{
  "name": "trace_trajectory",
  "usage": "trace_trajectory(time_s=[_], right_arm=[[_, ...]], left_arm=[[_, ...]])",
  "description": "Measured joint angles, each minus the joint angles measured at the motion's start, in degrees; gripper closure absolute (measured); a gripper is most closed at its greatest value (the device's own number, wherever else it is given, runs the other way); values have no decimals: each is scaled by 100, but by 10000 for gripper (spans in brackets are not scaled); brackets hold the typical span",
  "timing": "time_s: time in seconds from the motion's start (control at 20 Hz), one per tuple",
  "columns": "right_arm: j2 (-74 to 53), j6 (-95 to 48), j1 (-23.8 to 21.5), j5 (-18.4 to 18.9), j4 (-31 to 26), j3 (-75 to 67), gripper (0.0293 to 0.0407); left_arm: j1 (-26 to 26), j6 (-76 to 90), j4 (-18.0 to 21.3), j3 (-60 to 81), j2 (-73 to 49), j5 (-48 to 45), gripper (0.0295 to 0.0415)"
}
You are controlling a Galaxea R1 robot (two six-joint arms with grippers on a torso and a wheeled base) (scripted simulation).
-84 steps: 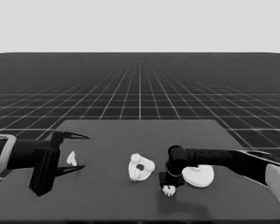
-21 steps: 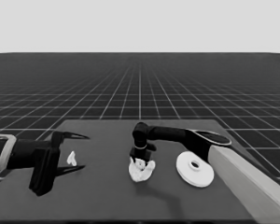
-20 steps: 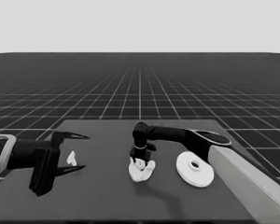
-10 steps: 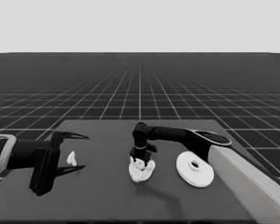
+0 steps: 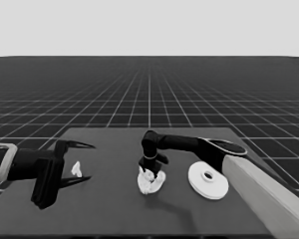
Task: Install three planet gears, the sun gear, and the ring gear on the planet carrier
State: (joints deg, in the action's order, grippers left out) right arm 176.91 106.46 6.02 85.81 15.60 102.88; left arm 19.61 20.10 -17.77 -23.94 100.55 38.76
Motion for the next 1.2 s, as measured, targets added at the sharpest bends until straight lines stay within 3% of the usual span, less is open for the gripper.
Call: trace_trajectory(time_s=[1.2], right_arm=[[0,1440,0,0,0,0,391]], left_arm=[[0,0,0,0,0,0,326]])
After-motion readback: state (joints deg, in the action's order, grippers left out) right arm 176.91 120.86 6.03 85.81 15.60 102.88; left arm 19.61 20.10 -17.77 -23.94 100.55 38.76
